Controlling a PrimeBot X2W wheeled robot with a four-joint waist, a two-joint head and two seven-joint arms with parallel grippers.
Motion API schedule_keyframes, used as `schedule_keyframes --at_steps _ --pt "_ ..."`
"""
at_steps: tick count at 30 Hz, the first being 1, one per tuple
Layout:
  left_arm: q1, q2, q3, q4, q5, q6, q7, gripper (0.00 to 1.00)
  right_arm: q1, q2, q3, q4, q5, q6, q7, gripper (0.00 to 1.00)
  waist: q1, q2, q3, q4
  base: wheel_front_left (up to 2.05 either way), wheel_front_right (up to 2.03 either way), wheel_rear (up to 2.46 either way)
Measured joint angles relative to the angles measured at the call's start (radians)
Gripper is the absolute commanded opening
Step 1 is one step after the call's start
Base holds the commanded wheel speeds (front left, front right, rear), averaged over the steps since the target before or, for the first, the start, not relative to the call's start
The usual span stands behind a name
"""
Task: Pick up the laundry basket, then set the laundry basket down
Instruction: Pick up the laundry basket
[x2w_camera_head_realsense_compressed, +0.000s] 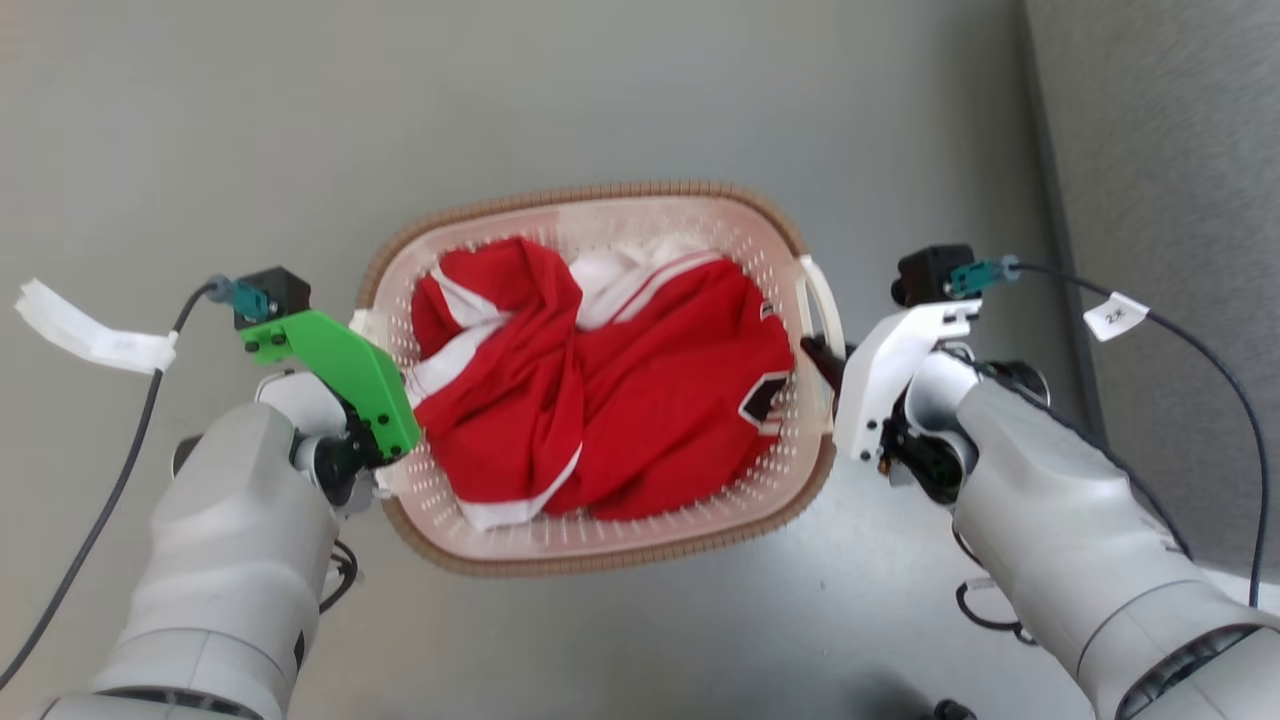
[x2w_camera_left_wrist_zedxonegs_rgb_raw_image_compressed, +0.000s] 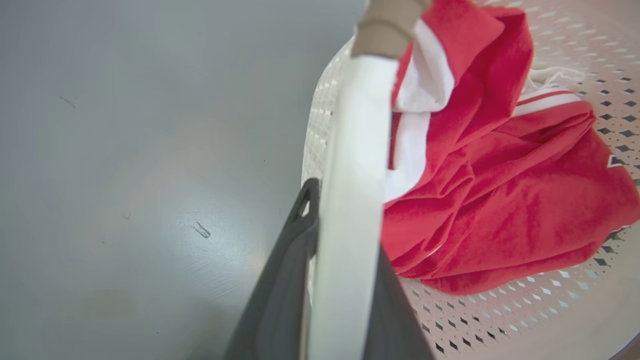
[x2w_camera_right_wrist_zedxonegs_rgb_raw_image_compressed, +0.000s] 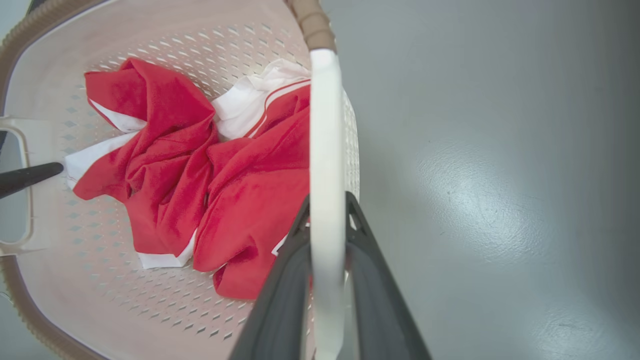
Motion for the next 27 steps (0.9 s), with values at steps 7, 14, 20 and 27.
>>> schedule_keyframes --at_steps 7,14,20,27 --pt "0.029 0.000 -0.001 0.013 -0.019 0.000 0.044 0.00 0.029 0.002 0.010 0.008 0.049 0.000 0.073 0.00 0.0000 0.0000 -0.088 -0.012 0.00 0.00 0.00" --pt "0.062 0.000 0.000 0.024 -0.058 0.000 0.083 0.00 0.033 0.003 0.026 0.017 0.076 0.000 0.128 0.00 0.0000 0.0000 -0.183 -0.025 0.00 0.00 0.00" --pt "0.085 0.000 0.000 0.030 -0.066 0.000 0.115 0.00 0.051 0.006 0.030 0.026 0.103 0.000 0.169 0.00 0.0000 0.0000 -0.247 -0.036 0.00 0.00 0.00" --pt "0.102 0.000 0.003 0.032 -0.070 0.000 0.145 0.00 0.055 0.007 0.031 0.038 0.130 0.000 0.206 0.00 0.0000 0.0000 -0.314 -0.046 0.00 0.00 0.00"
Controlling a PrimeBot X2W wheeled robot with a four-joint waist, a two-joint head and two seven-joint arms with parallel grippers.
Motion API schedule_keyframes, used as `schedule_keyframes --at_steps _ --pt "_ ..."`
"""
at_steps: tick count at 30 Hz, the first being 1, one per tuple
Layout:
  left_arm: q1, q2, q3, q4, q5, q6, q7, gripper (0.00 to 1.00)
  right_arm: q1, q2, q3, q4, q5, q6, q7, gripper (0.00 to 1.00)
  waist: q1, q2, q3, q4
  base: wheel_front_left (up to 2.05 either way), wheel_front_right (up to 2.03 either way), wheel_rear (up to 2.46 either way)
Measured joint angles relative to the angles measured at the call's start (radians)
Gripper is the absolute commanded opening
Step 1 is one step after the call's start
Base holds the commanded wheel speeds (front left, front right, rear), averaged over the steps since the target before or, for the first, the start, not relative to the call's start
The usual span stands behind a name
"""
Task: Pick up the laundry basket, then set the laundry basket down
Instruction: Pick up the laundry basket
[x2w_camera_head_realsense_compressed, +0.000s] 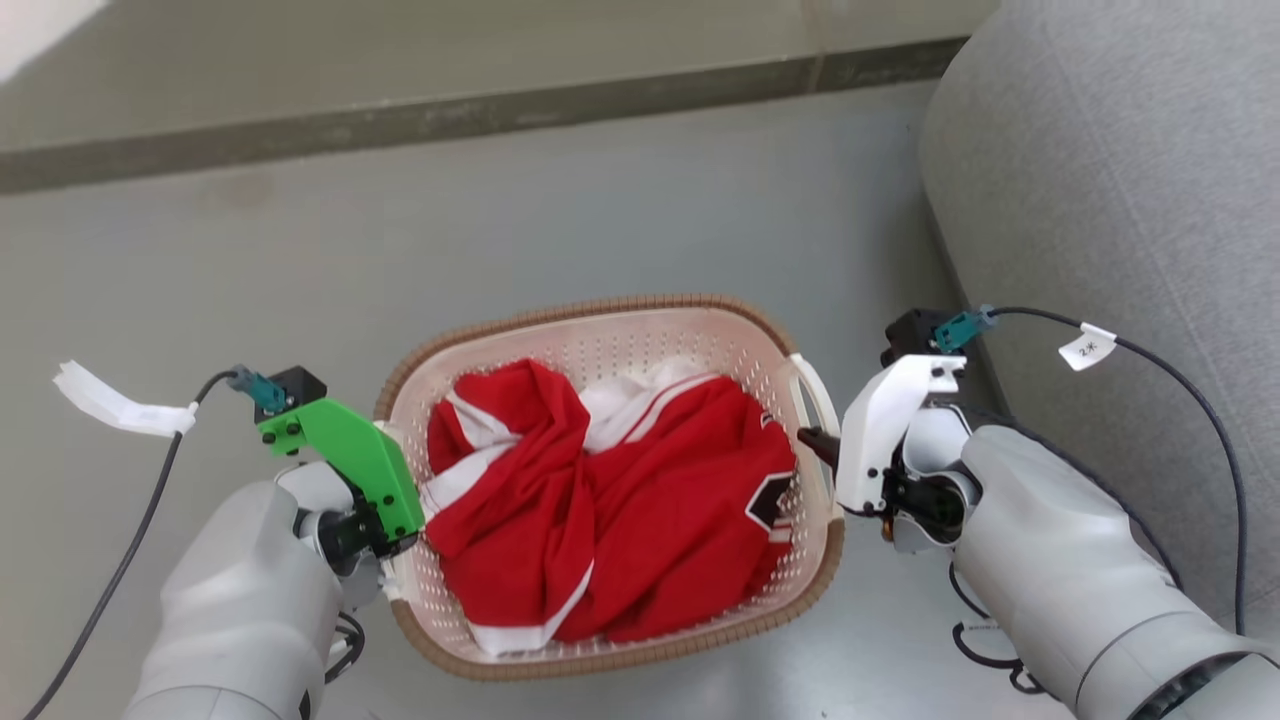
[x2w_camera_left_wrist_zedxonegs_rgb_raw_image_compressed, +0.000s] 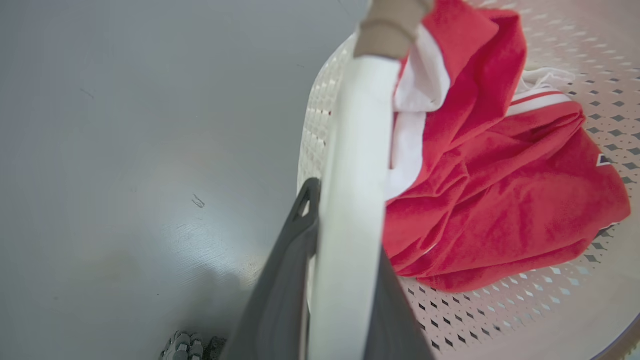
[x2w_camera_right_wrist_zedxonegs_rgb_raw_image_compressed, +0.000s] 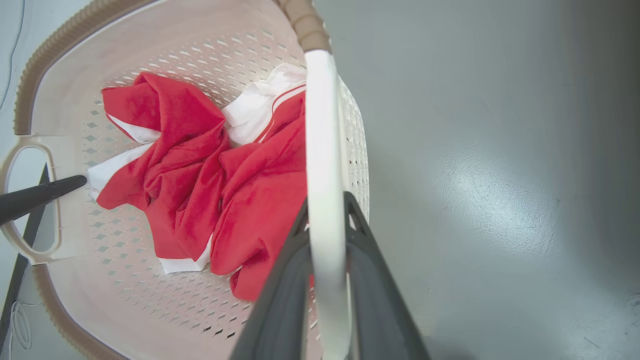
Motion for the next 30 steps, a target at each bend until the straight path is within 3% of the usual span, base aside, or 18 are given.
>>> schedule_keyframes --at_steps 20,30 --pt "0.072 -0.001 0.000 0.020 -0.035 0.000 0.109 0.00 0.057 0.007 -0.004 0.042 0.079 0.002 0.141 0.00 0.0000 0.0000 -0.136 -0.012 0.00 0.00 0.00" --pt "0.129 -0.003 -0.002 0.022 -0.044 0.000 0.142 0.00 0.099 0.011 -0.001 0.056 0.098 0.002 0.161 0.00 0.0000 0.0000 -0.192 -0.008 0.00 0.00 0.00"
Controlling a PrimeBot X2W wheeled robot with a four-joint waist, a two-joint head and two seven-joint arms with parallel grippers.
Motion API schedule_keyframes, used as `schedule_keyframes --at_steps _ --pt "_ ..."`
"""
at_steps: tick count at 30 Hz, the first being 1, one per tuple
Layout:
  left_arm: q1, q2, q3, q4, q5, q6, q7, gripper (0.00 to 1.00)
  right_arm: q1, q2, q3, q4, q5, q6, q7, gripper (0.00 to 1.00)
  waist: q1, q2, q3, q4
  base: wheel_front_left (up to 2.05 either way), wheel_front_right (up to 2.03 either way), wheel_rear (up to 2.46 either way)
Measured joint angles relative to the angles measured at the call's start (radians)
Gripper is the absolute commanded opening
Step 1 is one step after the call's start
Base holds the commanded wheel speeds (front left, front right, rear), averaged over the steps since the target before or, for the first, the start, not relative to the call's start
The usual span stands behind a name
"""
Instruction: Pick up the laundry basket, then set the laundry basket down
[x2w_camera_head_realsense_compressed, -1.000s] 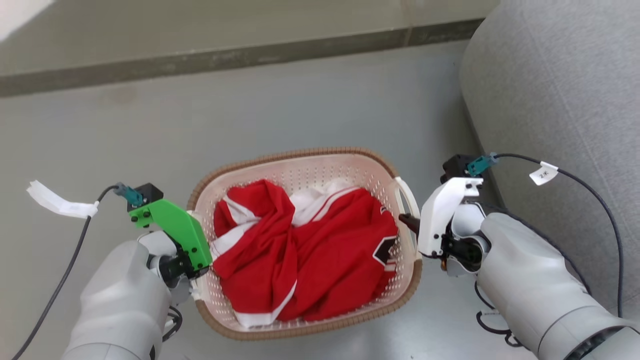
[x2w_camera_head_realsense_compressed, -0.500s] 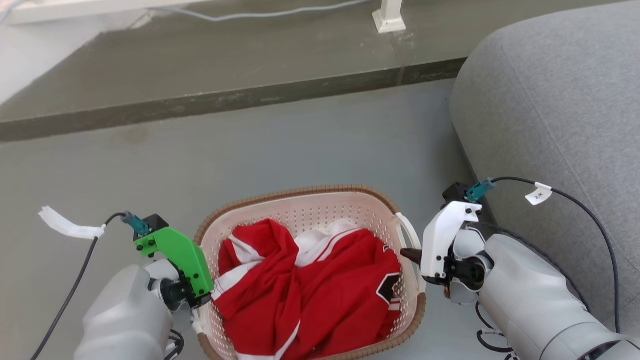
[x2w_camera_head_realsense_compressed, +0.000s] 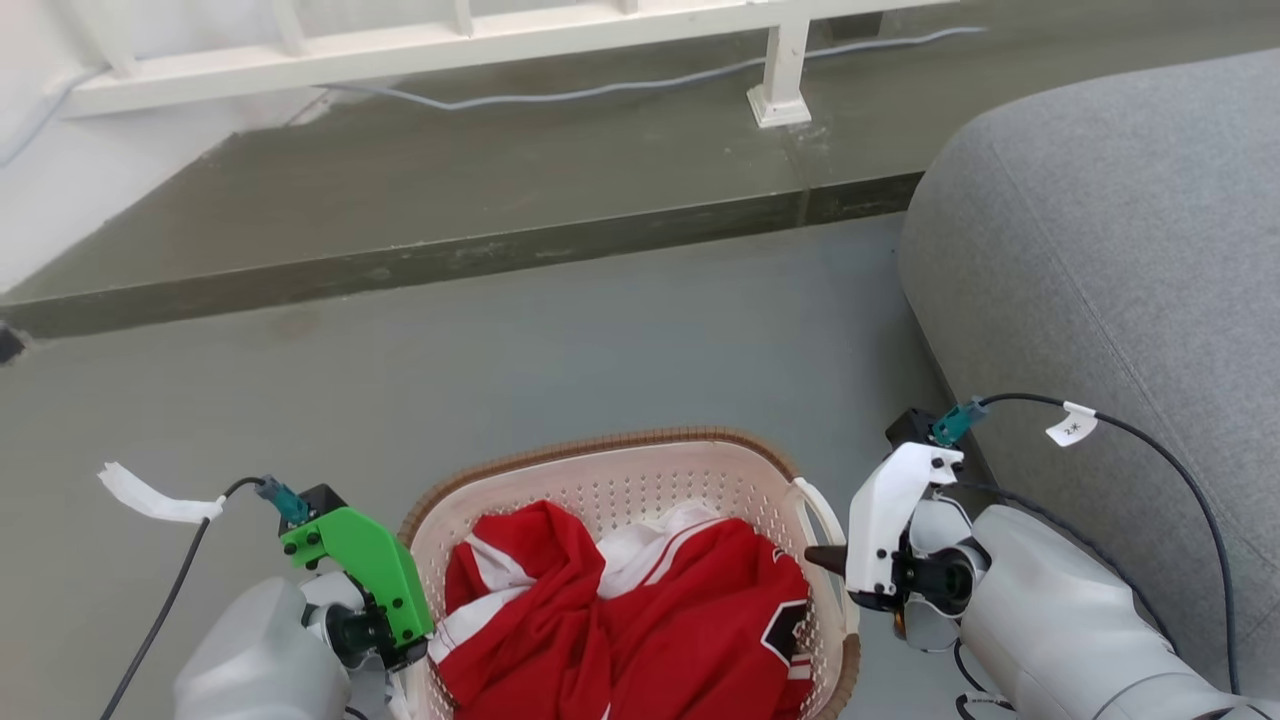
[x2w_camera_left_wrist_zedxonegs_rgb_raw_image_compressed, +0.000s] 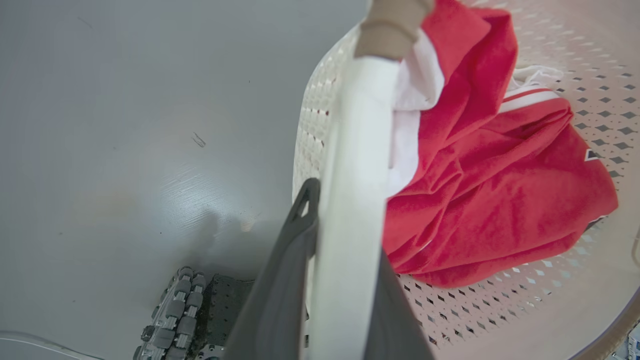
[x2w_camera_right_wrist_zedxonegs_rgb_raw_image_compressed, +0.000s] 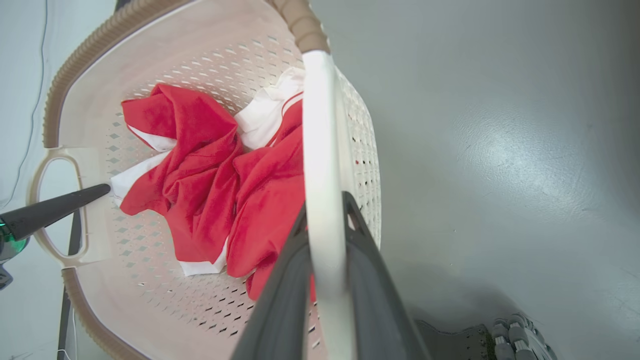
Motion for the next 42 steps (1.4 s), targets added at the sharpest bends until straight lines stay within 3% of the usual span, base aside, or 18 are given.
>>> schedule_keyframes --at_steps 42 --pt "0.011 0.001 -0.002 0.002 -0.008 0.001 0.009 0.00 0.002 -0.001 0.029 -0.006 0.025 0.000 0.009 0.00 0.0000 0.0000 -0.034 0.014 0.00 0.00 0.00"
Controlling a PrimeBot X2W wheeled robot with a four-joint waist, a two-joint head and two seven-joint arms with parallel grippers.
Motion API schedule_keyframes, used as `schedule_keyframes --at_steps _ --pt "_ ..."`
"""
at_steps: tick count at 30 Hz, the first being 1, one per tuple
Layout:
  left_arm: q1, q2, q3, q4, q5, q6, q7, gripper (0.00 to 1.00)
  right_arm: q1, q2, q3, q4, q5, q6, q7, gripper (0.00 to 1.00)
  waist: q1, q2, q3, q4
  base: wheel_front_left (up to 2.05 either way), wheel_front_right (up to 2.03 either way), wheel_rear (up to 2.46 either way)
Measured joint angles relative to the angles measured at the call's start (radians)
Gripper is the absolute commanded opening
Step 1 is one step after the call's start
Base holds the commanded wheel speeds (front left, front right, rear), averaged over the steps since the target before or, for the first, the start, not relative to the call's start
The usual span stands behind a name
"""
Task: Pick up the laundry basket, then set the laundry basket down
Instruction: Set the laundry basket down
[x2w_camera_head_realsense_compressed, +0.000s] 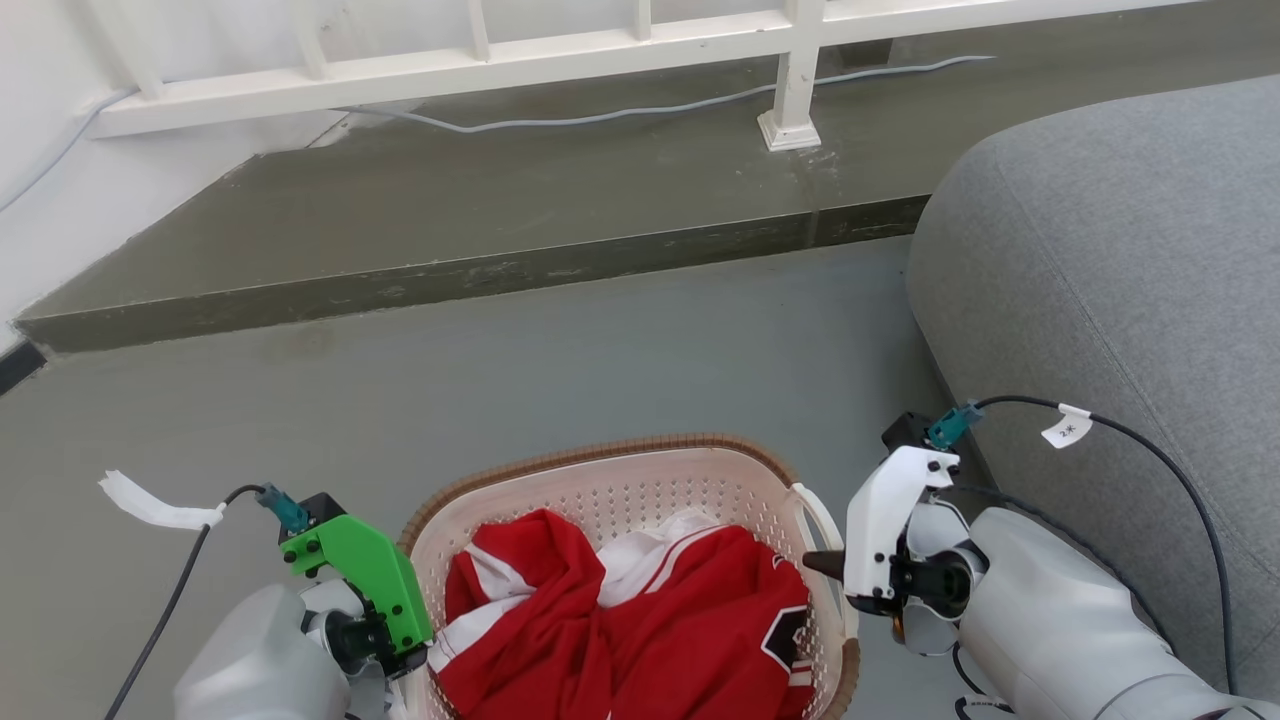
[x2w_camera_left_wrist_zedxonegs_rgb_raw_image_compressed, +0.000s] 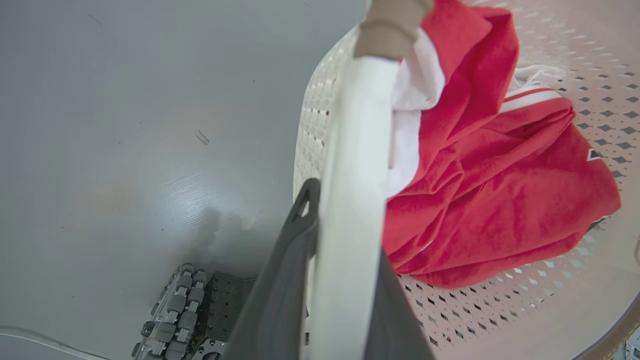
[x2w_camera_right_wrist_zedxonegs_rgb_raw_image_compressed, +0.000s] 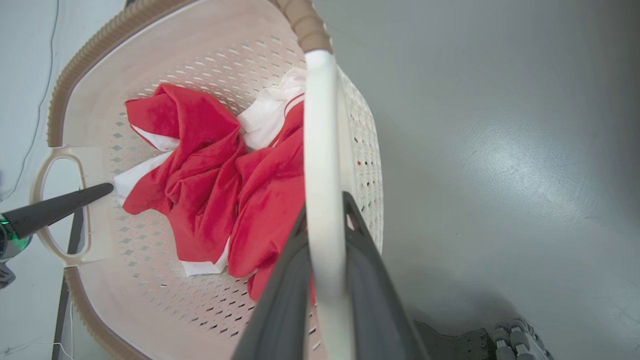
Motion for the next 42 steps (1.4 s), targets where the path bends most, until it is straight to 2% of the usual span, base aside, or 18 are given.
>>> schedule_keyframes --at_steps 11,19,27,42 --pt "-0.002 0.002 -0.002 -0.007 0.001 0.000 -0.029 0.00 0.000 -0.002 0.003 -0.009 0.007 0.000 -0.006 0.00 0.0000 0.0000 0.013 0.001 0.00 0.00 0.00" --pt "-0.021 0.004 -0.014 -0.037 0.012 0.007 -0.112 0.00 -0.013 -0.008 0.016 -0.026 -0.004 0.000 -0.055 0.00 0.0000 0.0000 0.061 0.003 0.00 0.00 0.00" --pt "-0.072 0.008 -0.030 -0.071 0.050 0.025 -0.202 0.00 -0.063 -0.018 0.029 -0.045 -0.022 0.000 -0.110 0.00 0.0000 0.0000 0.130 0.006 0.00 0.00 0.00" --pt "-0.146 0.007 -0.059 -0.096 0.075 0.052 -0.282 0.00 -0.140 -0.032 0.044 -0.065 -0.066 0.000 -0.217 0.00 0.0000 0.0000 0.306 0.011 0.00 0.00 0.00"
